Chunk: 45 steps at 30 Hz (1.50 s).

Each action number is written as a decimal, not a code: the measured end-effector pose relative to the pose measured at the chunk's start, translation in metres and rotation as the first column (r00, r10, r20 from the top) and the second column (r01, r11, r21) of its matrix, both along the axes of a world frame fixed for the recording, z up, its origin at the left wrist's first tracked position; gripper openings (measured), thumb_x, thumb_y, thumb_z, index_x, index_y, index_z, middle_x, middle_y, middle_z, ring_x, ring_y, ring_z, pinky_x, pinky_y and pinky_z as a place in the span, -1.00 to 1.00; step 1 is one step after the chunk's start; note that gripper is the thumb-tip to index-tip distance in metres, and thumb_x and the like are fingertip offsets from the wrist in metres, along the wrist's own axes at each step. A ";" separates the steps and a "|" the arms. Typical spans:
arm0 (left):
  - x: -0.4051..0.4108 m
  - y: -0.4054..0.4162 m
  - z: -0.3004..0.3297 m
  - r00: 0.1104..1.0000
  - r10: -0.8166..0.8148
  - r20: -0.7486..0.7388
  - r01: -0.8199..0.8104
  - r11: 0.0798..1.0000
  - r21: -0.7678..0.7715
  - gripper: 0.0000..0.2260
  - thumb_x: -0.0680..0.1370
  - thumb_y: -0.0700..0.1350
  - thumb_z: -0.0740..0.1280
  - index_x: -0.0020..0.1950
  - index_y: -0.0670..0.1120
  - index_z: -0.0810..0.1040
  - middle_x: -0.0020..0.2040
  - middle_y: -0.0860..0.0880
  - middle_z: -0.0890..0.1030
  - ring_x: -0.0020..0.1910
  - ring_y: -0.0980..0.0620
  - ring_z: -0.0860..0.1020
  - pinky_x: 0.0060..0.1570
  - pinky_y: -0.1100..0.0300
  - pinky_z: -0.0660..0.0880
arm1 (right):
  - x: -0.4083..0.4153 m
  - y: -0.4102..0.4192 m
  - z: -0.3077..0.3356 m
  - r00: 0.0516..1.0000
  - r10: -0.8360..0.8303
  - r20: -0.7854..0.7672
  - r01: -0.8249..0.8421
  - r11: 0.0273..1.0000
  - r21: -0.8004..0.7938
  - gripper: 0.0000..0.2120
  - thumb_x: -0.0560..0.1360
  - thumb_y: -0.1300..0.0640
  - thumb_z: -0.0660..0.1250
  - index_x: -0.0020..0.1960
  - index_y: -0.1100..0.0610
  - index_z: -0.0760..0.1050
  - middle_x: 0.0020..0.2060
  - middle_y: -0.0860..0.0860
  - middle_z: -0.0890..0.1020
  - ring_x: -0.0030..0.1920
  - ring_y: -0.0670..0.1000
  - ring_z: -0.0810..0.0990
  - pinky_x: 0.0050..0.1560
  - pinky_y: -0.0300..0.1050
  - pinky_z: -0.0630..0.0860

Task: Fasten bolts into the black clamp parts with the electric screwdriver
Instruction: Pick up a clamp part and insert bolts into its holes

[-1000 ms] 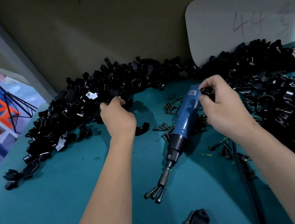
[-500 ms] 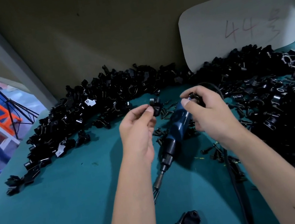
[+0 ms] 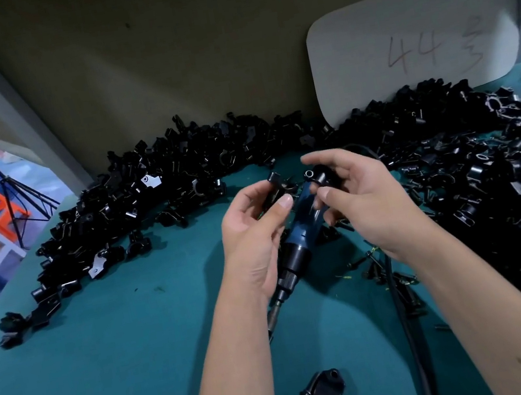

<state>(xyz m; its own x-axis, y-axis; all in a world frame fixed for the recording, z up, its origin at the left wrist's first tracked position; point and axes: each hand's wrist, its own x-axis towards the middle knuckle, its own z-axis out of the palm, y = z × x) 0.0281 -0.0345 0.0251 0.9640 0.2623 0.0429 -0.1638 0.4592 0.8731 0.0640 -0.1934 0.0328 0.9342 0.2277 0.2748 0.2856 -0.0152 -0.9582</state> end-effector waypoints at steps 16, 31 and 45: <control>0.003 -0.003 -0.004 1.000 -0.003 0.020 0.000 0.991 0.132 -0.72 0.64 -0.32 0.29 0.15 -0.04 0.71 -0.26 -0.05 0.65 -0.27 0.05 0.62 -0.13 0.21 0.61 | 0.003 -0.006 -0.001 0.997 -0.032 0.073 0.025 0.995 0.094 -0.57 0.48 0.37 0.52 0.18 -0.10 0.68 0.01 0.02 0.70 -0.09 0.05 0.72 -0.10 -0.08 0.65; 0.009 -0.002 -0.005 1.000 -0.011 0.027 0.008 0.994 0.106 -0.86 0.59 -0.35 0.40 0.01 -0.12 0.63 -0.10 -0.03 0.67 -0.17 0.07 0.64 -0.08 0.21 0.60 | -0.001 -0.004 0.006 0.977 0.137 -0.164 -0.047 0.887 0.459 -0.77 0.68 0.29 0.26 0.14 0.08 0.66 -0.36 -0.04 0.58 -0.29 -0.03 0.56 -0.36 -0.28 0.50; 0.004 -0.005 -0.003 0.987 -0.155 0.040 0.156 0.987 -0.042 -0.72 0.47 -0.20 0.47 0.18 -0.16 0.72 0.19 -0.31 0.67 0.09 -0.20 0.69 0.19 -0.13 0.63 | 0.001 -0.002 0.001 0.980 0.071 -0.186 -0.011 0.953 0.304 -0.85 0.56 0.18 0.48 0.13 0.08 0.67 -0.16 0.06 0.70 -0.37 -0.06 0.55 -0.50 -0.30 0.32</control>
<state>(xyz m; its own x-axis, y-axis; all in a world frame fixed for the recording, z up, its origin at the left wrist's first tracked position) 0.0320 -0.0391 0.0216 0.9912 0.1118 0.0708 -0.1190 0.5202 0.8457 0.0649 -0.1952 0.0340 0.9674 0.2019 0.1526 0.0900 0.2889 -0.9531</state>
